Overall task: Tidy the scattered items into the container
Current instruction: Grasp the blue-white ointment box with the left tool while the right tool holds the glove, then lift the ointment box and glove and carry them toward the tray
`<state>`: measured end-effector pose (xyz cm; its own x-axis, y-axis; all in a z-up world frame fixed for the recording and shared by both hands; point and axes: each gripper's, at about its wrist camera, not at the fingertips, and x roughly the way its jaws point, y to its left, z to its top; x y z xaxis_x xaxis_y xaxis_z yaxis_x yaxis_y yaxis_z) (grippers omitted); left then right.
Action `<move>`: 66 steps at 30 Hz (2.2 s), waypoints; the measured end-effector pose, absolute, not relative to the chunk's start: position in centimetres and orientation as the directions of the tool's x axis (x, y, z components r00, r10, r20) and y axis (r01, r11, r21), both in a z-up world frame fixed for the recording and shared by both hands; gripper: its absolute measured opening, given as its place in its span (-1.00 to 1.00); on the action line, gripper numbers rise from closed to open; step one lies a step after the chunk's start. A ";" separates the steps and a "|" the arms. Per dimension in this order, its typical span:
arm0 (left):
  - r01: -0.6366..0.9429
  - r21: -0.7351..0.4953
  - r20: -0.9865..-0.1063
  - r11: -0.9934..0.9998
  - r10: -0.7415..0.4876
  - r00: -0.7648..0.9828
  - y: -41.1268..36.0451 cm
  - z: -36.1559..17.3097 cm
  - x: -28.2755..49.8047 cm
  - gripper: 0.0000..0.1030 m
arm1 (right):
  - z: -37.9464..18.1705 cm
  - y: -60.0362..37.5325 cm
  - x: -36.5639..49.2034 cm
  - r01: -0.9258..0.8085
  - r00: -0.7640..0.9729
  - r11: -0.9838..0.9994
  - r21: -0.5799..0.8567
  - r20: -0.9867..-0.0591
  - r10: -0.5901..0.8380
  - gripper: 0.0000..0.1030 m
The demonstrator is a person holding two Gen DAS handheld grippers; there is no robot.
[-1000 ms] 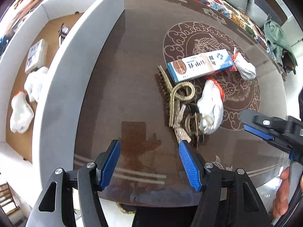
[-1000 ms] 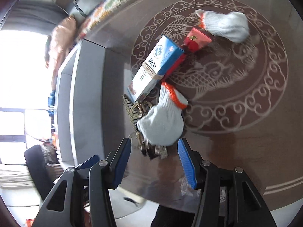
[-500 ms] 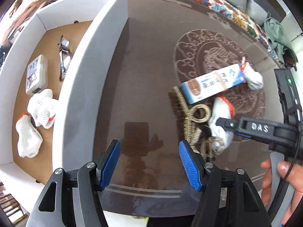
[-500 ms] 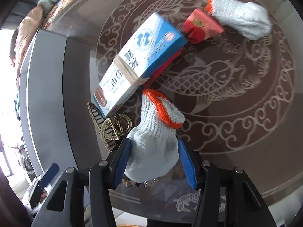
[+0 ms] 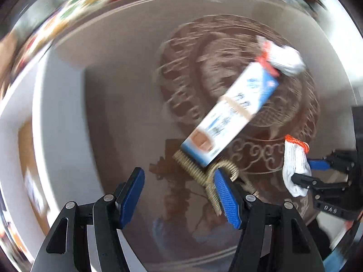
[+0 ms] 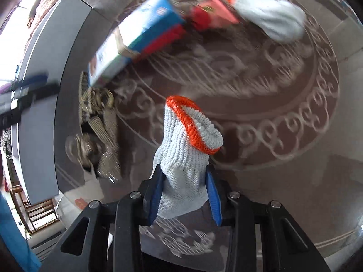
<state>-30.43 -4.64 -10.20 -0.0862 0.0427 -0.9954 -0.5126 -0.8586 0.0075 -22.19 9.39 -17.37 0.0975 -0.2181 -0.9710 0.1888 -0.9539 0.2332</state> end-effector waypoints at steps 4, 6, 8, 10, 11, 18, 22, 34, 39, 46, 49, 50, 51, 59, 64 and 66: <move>-0.721 0.125 -0.983 -0.682 0.011 -0.181 -1.4 -10.4 -29.8 0.24 | -17.5 10.8 -21.3 0.186 0.092 -0.945 0.268 -0.963 -0.255 -0.28; -0.769 0.172 -0.977 -0.616 -0.005 -0.214 -0.6 -10.9 -29.6 0.24 | -17.4 11.0 -21.1 0.199 0.083 -0.940 0.278 -0.960 -0.267 -0.28; -0.787 0.163 -0.981 -0.595 -0.012 -0.194 -0.4 -11.7 -30.1 0.23 | -17.5 11.1 -21.0 0.206 0.075 -0.935 0.288 -0.958 -0.278 -0.26; -0.795 0.136 -0.982 -0.591 0.029 -0.189 -0.5 -12.0 -30.7 0.23 | -17.5 11.2 -21.1 0.207 0.069 -0.932 0.299 -0.954 -0.291 -0.23; -0.798 0.128 -0.979 -0.589 0.056 -0.198 -0.5 -11.9 -30.9 0.23 | -17.5 11.3 -21.1 0.209 0.066 -0.929 0.304 -0.953 -0.297 -0.23; -0.867 0.027 -0.970 -0.498 0.196 -0.143 0.4 -12.6 -31.9 0.24 | -17.7 12.2 -21.3 0.196 0.058 -0.918 0.343 -0.939 -0.339 -0.22; -0.868 0.064 -0.981 -0.492 0.128 -0.145 1.0 -14.2 -32.2 0.23 | -18.3 12.7 -20.5 0.207 0.051 -0.916 0.343 -0.939 -0.340 -0.22; -0.789 -0.065 -0.989 -0.611 0.144 -0.029 1.2 -14.9 -34.6 -0.13 | -18.6 12.6 -20.3 0.196 0.041 -0.915 0.353 -0.935 -0.352 -0.22; -0.763 -0.036 -0.994 -0.645 0.102 -0.039 1.0 -14.6 -34.4 -0.14 | -18.6 13.0 -20.4 0.201 0.037 -0.914 0.352 -0.935 -0.352 -0.27; -0.699 -0.053 -0.988 -0.713 0.140 -0.068 0.0 -12.1 -34.5 -0.14 | -18.0 13.5 -19.7 0.203 0.035 -0.919 0.338 -0.940 -0.339 -0.28; -0.668 -0.062 -0.983 -0.741 0.162 -0.089 -0.6 -10.9 -34.3 -0.14 | -17.7 14.1 -19.5 0.202 0.026 -0.925 0.322 -0.946 -0.323 -0.28; -0.661 -0.067 -0.981 -0.748 0.171 -0.094 -0.7 -10.3 -33.8 -0.14 | -17.6 14.3 -19.5 0.201 0.023 -0.927 0.316 -0.948 -0.318 -0.28; -0.654 -0.072 -0.979 -0.753 0.179 -0.099 -0.6 -9.7 -33.5 -0.14 | -17.6 14.5 -19.4 0.200 0.020 -0.929 0.310 -0.950 -0.312 -0.28; -0.648 -0.159 -0.968 -0.745 0.247 -0.047 1.5 -6.8 -24.5 -0.14 | -18.1 16.8 -16.4 0.145 -0.023 -0.949 0.281 -0.958 -0.287 -0.28; -0.583 -0.216 -0.963 -0.783 0.270 -0.006 3.8 -9.0 -18.3 -0.13 | -18.5 19.3 -14.8 0.098 -0.038 -0.949 0.299 -0.952 -0.304 -0.28; -0.534 -0.249 -0.957 -0.808 0.290 0.008 4.8 -10.4 -16.5 -0.13 | -17.9 20.8 -14.3 0.094 -0.042 -0.947 0.307 -0.949 -0.312 -0.28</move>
